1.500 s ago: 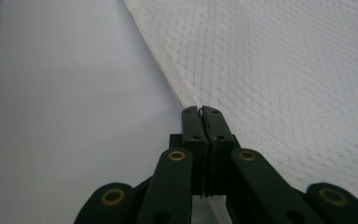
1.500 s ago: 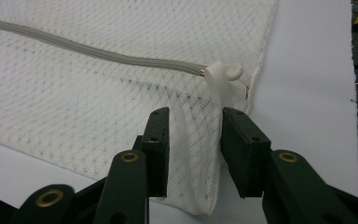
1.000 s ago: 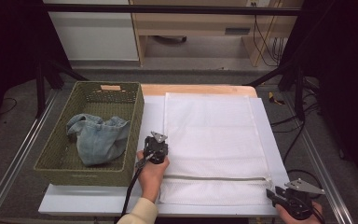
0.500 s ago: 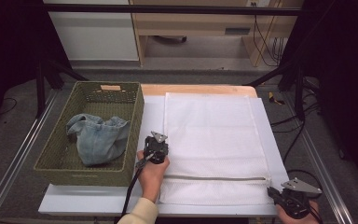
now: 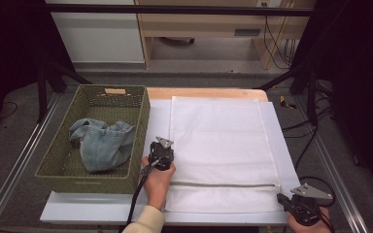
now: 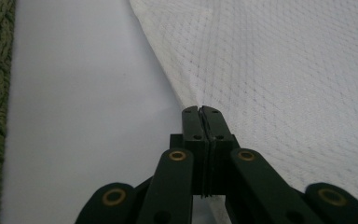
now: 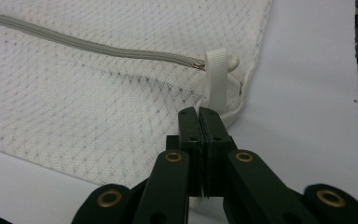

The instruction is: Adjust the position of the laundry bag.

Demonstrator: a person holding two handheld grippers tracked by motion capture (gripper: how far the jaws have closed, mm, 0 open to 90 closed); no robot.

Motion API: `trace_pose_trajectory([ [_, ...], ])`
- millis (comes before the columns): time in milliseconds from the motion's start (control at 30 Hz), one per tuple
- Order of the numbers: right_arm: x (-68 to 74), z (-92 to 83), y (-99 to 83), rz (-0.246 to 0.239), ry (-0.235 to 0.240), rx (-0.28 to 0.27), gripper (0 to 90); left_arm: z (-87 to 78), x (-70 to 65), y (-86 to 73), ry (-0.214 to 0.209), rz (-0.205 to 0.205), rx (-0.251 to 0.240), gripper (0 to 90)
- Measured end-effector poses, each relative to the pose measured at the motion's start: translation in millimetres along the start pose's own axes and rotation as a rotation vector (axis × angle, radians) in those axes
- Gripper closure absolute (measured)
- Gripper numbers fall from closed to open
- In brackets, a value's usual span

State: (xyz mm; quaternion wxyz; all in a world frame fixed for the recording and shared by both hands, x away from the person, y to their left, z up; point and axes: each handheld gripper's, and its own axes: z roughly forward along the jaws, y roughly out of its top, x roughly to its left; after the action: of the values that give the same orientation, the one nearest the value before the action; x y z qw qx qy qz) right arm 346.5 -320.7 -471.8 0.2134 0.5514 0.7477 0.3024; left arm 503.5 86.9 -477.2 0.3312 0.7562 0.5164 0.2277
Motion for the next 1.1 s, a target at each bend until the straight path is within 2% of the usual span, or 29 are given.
trace_pose_trajectory([
  [200,1.9,0.5,1.4,-0.002,0.005,-0.002,89.2,-1.9,1.0,-1.0,0.021,0.006,-0.003,89.6],
  [333,3.9,1.8,3.4,-0.012,0.014,-0.002,89.2,-2.3,6.6,-6.9,0.022,-0.027,-0.011,89.6],
  [733,9.8,4.0,7.4,-0.027,0.033,-0.008,89.2,-7.5,13.9,-7.2,0.055,-0.044,-0.034,89.6],
  [1100,12.5,4.0,7.7,-0.03,0.042,-0.004,89.2,-6.9,13.0,-7.1,0.074,-0.035,-0.033,89.6],
])
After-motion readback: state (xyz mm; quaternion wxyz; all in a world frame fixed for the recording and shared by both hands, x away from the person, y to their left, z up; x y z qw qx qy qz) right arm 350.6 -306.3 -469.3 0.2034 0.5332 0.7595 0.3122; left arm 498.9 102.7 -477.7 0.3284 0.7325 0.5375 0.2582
